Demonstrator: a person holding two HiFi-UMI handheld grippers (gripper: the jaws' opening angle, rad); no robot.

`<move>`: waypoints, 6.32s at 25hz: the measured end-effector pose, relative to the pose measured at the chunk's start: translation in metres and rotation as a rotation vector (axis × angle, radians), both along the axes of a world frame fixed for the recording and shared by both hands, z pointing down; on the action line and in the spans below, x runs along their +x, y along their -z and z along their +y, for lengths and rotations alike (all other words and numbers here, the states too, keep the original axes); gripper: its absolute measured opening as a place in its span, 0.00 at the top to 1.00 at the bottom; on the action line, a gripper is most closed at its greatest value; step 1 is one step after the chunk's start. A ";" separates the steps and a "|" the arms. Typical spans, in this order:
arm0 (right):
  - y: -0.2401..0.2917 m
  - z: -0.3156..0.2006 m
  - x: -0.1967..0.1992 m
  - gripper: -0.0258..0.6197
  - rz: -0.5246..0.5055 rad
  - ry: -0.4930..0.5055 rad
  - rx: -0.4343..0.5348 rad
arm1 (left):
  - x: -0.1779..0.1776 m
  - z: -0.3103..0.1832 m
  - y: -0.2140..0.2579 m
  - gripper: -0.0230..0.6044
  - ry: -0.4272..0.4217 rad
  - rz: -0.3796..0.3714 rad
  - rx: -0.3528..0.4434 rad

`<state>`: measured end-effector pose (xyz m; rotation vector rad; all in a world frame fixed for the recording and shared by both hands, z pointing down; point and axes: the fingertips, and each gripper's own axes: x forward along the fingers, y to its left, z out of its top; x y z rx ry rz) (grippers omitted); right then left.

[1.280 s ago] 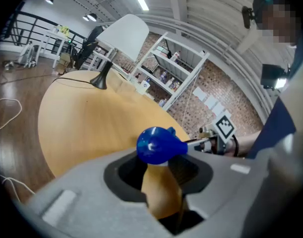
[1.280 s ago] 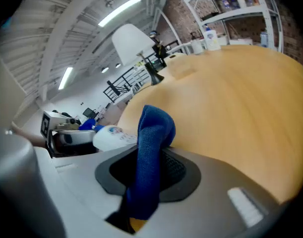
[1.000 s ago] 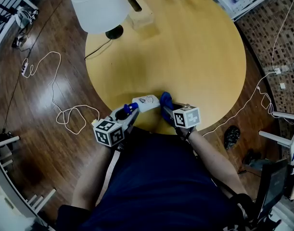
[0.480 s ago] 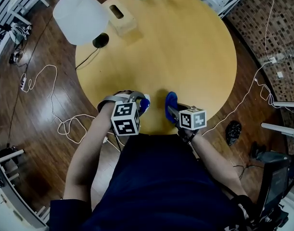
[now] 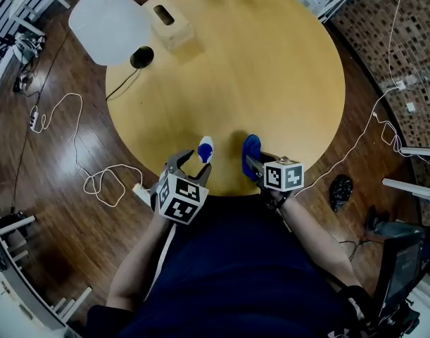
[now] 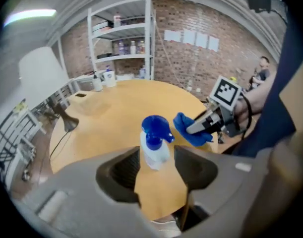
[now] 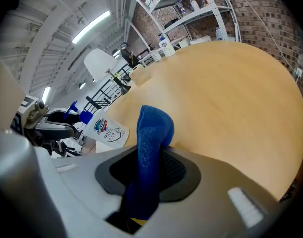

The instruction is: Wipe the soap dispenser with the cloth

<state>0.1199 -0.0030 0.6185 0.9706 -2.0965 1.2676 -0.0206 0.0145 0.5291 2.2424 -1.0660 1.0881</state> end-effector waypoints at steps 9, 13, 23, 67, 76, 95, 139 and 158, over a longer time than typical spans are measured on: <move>0.003 0.000 -0.012 0.80 0.003 0.069 0.017 | -0.009 -0.040 -0.009 0.72 0.321 0.084 0.051; 0.003 0.001 -0.014 0.80 0.002 0.076 0.014 | -0.046 -0.031 0.002 0.74 0.521 0.369 0.039; 0.045 -0.002 -0.115 0.80 -0.070 0.349 0.176 | -0.092 0.000 -0.036 0.73 0.779 0.813 -0.171; 0.073 -0.011 -0.180 0.80 -0.102 0.480 0.262 | -0.052 0.007 -0.043 0.71 0.477 0.769 -0.196; 0.017 -0.029 -0.127 0.80 0.004 0.339 0.146 | -0.043 0.018 -0.044 0.70 0.364 0.660 -0.179; 0.003 -0.023 -0.012 0.80 0.048 -0.036 0.080 | 0.036 0.017 -0.016 0.70 -1.117 -0.416 -0.016; 0.053 -0.016 -0.075 0.80 -0.062 0.197 0.211 | -0.048 -0.011 0.004 0.73 0.481 0.656 0.091; -0.012 0.027 -0.096 0.80 -0.115 0.125 -0.183 | -0.070 -0.019 -0.009 0.73 0.487 0.734 0.053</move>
